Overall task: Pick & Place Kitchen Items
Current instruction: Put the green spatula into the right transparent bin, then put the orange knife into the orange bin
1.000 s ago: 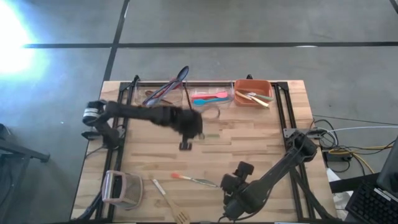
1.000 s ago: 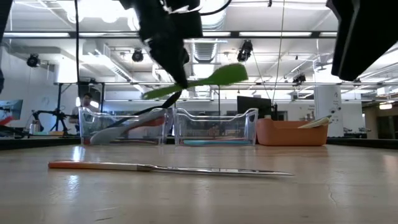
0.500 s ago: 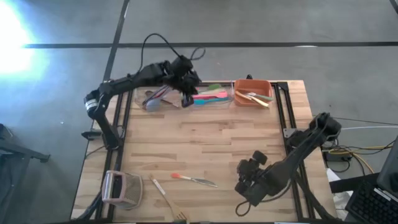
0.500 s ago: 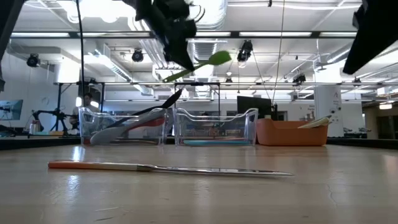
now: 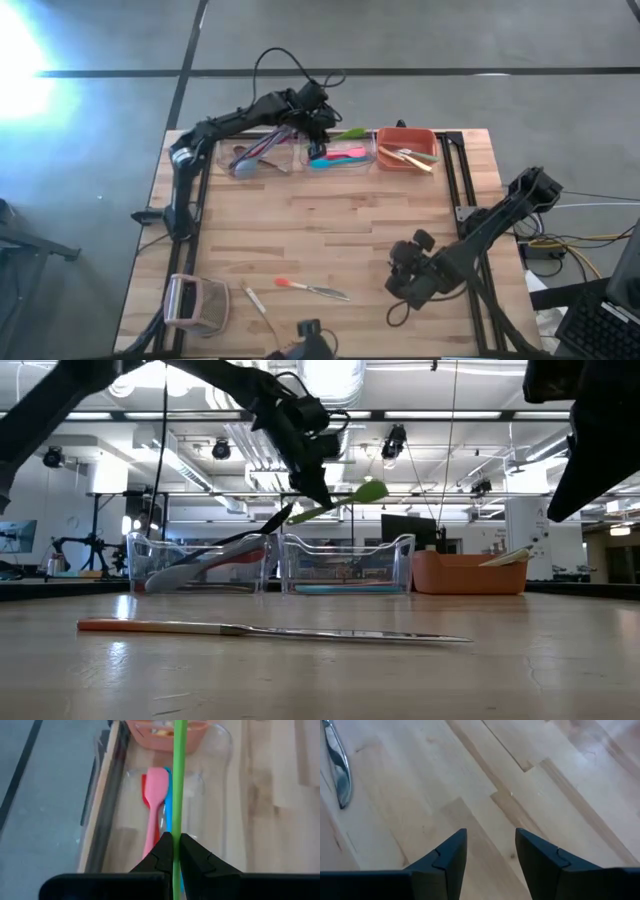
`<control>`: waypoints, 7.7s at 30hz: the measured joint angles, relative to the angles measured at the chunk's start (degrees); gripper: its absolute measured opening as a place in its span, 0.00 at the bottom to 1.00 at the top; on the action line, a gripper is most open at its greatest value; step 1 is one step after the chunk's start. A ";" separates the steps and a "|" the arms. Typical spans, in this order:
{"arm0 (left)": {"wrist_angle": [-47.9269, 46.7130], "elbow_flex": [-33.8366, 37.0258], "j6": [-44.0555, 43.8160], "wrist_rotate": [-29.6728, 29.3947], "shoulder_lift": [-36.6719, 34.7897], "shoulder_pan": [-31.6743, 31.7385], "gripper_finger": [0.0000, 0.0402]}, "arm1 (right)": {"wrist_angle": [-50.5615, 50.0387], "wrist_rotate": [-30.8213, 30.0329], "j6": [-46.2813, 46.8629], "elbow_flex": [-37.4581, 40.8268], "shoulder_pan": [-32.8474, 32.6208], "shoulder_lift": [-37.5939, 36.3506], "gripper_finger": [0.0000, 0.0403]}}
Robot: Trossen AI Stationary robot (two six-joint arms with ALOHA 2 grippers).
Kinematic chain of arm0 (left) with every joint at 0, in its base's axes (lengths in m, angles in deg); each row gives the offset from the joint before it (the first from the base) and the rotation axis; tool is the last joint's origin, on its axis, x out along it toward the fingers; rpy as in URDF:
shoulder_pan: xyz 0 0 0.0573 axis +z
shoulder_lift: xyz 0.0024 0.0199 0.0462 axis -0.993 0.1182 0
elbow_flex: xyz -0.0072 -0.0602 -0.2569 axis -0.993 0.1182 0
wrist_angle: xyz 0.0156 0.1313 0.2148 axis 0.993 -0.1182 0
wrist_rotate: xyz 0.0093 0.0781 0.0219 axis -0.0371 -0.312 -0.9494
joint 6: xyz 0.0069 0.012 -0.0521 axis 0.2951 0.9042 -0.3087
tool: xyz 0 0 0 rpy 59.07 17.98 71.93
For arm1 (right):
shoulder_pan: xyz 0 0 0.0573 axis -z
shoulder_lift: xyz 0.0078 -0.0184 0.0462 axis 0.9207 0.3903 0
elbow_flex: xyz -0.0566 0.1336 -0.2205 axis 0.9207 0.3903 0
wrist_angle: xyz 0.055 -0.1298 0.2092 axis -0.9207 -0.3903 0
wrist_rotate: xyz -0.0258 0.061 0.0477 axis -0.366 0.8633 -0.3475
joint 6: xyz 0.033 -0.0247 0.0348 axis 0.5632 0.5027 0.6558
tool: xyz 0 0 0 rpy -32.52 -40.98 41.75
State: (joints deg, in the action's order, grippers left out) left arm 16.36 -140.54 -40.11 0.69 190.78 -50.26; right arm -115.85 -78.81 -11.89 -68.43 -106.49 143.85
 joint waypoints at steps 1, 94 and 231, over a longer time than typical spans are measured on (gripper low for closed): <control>0.00 -1.43 0.05 0.01 1.22 0.12 0.04 | 0.37 0.00 0.09 0.26 0.00 -0.09 0.39; -38.96 -8.50 -12.39 -11.01 -11.16 -37.11 0.58 | 2.79 0.66 -5.47 -7.73 0.11 -0.11 0.33; 15.14 49.96 -32.96 -10.88 -13.43 -58.08 0.25 | 18.42 25.75 -34.23 -29.09 12.92 36.92 0.02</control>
State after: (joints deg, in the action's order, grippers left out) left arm 31.50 -90.58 -73.07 -10.19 177.34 -108.34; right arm -97.43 -53.07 -46.12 -97.52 -93.57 180.77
